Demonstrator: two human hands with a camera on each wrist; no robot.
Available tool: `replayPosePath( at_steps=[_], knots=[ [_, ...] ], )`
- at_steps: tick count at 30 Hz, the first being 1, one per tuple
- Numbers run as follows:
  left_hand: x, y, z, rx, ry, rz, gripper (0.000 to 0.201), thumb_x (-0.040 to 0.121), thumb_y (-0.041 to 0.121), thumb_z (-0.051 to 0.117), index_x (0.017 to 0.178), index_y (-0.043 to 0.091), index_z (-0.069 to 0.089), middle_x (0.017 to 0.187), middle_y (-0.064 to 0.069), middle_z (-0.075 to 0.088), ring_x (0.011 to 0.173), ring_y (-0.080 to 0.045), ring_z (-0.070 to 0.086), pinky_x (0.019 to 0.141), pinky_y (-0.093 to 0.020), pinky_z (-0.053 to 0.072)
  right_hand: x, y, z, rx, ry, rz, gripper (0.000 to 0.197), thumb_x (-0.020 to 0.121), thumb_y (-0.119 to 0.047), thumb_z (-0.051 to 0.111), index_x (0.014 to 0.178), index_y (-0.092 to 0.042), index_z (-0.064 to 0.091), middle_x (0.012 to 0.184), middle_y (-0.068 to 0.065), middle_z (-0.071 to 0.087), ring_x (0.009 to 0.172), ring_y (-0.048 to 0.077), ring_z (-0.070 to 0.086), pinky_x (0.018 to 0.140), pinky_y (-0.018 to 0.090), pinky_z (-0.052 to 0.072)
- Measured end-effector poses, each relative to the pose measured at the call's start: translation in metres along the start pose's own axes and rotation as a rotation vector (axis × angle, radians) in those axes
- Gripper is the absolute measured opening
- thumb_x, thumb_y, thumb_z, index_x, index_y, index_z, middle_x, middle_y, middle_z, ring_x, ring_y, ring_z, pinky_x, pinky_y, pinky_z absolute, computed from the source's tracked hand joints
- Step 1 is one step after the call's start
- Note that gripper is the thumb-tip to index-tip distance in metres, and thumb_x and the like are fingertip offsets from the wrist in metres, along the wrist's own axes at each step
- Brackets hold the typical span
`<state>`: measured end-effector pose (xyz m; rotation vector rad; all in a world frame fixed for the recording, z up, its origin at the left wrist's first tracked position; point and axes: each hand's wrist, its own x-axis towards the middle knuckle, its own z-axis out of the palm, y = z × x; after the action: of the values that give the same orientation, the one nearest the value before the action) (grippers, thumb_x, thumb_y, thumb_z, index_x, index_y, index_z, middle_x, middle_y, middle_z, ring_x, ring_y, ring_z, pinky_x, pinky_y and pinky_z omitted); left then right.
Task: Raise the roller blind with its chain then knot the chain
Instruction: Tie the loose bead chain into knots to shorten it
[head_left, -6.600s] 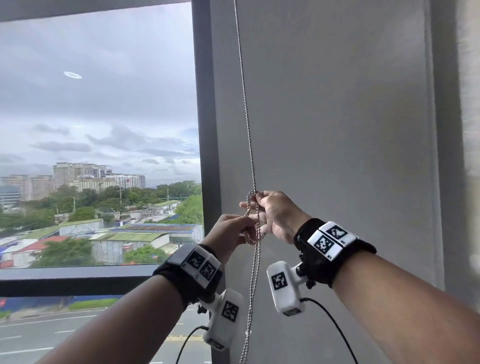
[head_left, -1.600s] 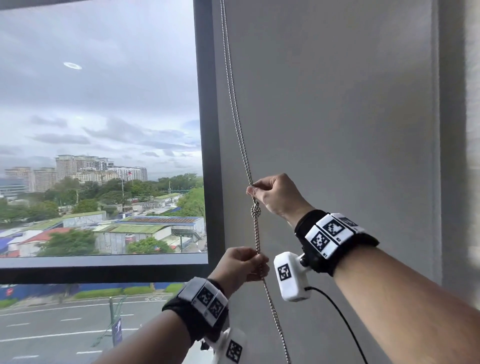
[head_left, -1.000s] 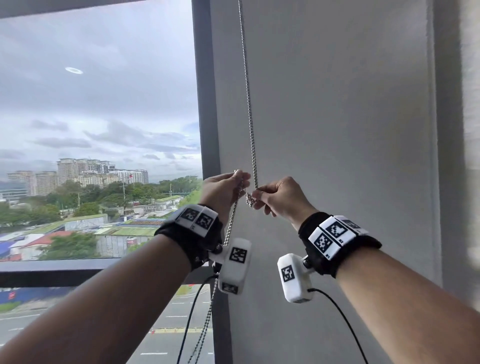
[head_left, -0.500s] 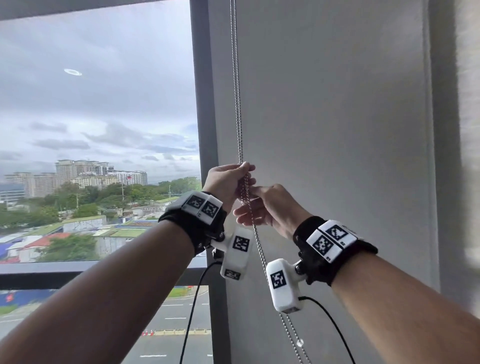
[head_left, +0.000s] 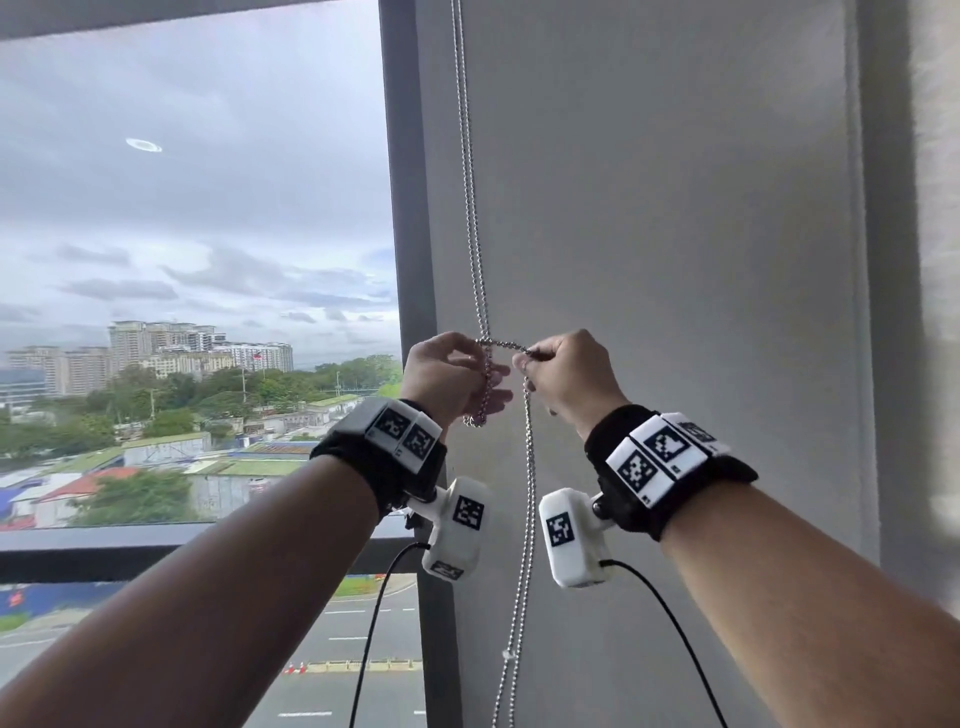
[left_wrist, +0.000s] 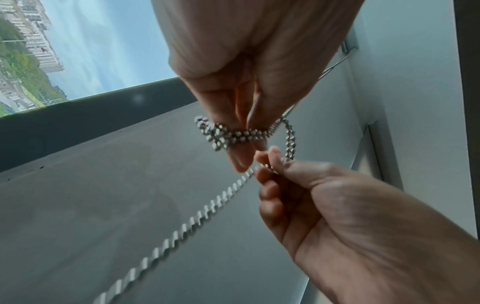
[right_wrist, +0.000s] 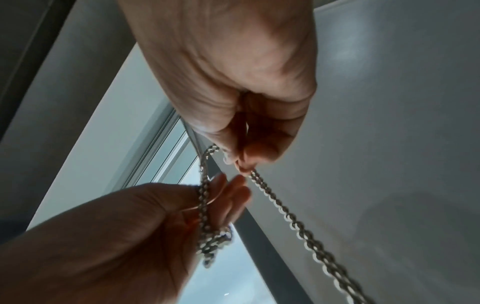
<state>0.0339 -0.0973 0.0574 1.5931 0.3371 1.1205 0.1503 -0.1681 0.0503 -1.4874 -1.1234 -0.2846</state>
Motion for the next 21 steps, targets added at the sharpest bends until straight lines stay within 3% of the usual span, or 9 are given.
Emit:
replayPosePath(
  at_steps=[2,4,6,9,11,14,16,18,21],
  knots=[
    [0.002,-0.001,0.002,-0.034,-0.011,-0.045,0.036,0.08,-0.016,0.055,0.1,0.007,0.037,0.076,-0.025,0.066,0.059,-0.034,0.063,0.06,-0.05,0.055,0.004,-0.007,0.005,0.222,-0.002,0.1,0.008,0.087,-0.008,0.068,0.087,-0.003,0.074,0.07,0.013,0.071,0.052,0.022,0.065,0.057,0.034,0.059],
    [0.003,-0.001,0.004,-0.021,-0.055,-0.058,0.045,0.078,-0.013,0.06,0.108,0.006,0.033,0.095,-0.032,0.063,0.068,-0.036,0.062,0.068,-0.048,0.055,0.008,-0.016,0.009,0.368,0.01,0.143,0.019,0.087,0.001,0.063,0.077,-0.013,0.072,0.076,0.016,0.072,0.063,0.031,0.071,0.068,0.046,0.062],
    [0.002,0.001,0.005,0.011,-0.097,-0.067,0.05,0.075,-0.009,0.066,0.112,0.005,0.035,0.11,-0.035,0.061,0.076,-0.037,0.062,0.073,-0.045,0.055,0.011,-0.023,0.011,0.455,-0.002,0.152,0.028,0.088,0.003,0.058,0.073,-0.018,0.069,0.079,0.015,0.072,0.07,0.034,0.073,0.069,0.048,0.061],
    [0.005,0.003,0.004,0.065,-0.079,-0.059,0.054,0.07,-0.005,0.072,0.111,0.006,0.04,0.109,-0.031,0.064,0.083,-0.038,0.065,0.075,-0.046,0.056,0.014,-0.028,0.012,0.508,-0.013,0.183,0.018,0.089,-0.004,0.06,0.076,-0.014,0.067,0.08,0.015,0.071,0.065,0.029,0.07,0.062,0.044,0.061],
    [0.007,0.003,0.001,0.111,-0.044,-0.054,0.053,0.067,-0.002,0.076,0.108,0.007,0.044,0.099,-0.024,0.067,0.078,-0.034,0.066,0.077,-0.046,0.057,0.014,-0.029,0.012,0.522,-0.019,0.223,0.007,0.087,-0.01,0.064,0.082,-0.009,0.068,0.081,0.017,0.073,0.058,0.027,0.07,0.055,0.039,0.059],
    [0.004,-0.001,-0.004,0.12,-0.074,-0.087,0.052,0.068,0.004,0.078,0.109,0.004,0.045,0.084,-0.015,0.067,0.066,-0.024,0.064,0.069,-0.039,0.059,0.011,-0.029,0.009,0.552,-0.095,0.289,0.009,0.092,-0.016,0.06,0.091,-0.008,0.064,0.073,0.013,0.072,0.049,0.018,0.066,0.049,0.029,0.056],
    [0.002,-0.006,-0.006,0.133,-0.087,-0.094,0.054,0.069,0.009,0.078,0.112,0.0,0.047,0.081,-0.012,0.065,0.064,-0.019,0.062,0.064,-0.032,0.058,0.007,-0.028,0.007,0.57,-0.166,0.305,0.014,0.095,-0.017,0.053,0.085,-0.011,0.06,0.068,0.009,0.067,0.053,0.018,0.062,0.055,0.03,0.055],
    [0.001,-0.014,-0.008,0.125,-0.078,-0.096,0.053,0.07,0.012,0.077,0.114,-0.003,0.051,0.081,-0.01,0.063,0.063,-0.016,0.059,0.06,-0.027,0.054,0.002,-0.026,0.007,0.619,-0.231,0.309,0.022,0.097,-0.016,0.047,0.078,-0.014,0.057,0.058,0.003,0.056,0.049,0.014,0.052,0.048,0.026,0.047],
    [-0.001,-0.023,-0.01,0.017,-0.105,-0.107,0.046,0.068,0.002,0.075,0.11,-0.002,0.054,0.09,-0.014,0.063,0.071,-0.019,0.062,0.064,-0.027,0.053,-0.002,-0.017,0.013,0.694,-0.247,0.329,0.023,0.094,-0.016,0.043,0.076,-0.013,0.057,0.05,-0.002,0.043,0.041,0.01,0.04,0.041,0.022,0.039]
  ],
)
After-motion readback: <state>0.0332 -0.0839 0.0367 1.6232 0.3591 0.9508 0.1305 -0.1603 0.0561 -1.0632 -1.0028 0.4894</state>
